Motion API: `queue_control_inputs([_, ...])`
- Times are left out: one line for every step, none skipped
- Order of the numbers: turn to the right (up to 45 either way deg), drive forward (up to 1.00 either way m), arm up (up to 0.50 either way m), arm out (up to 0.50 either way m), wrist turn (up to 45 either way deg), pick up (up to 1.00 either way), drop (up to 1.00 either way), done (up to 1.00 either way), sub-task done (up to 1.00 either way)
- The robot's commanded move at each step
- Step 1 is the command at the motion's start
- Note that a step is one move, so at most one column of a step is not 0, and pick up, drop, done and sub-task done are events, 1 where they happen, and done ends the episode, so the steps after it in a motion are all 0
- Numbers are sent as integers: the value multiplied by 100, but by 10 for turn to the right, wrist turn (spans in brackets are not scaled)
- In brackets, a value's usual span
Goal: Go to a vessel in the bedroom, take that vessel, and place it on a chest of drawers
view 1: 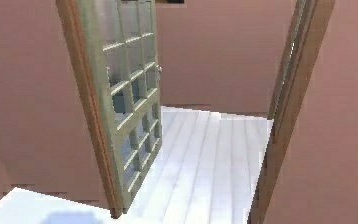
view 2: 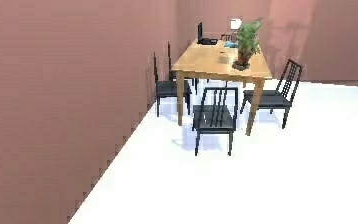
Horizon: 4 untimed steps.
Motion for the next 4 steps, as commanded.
queue_control_inputs([0, 50, 0, 0, 0, 0, 0, 0, 0])
queue_control_inputs([90, 0, 0, 0, 0, 0, 0, 0, 0])
queue_control_inputs([0, 45, 0, 0, 0, 0, 0, 0, 0])
queue_control_inputs([390, 0, 0, 0, 0, 0, 0, 0, 0])
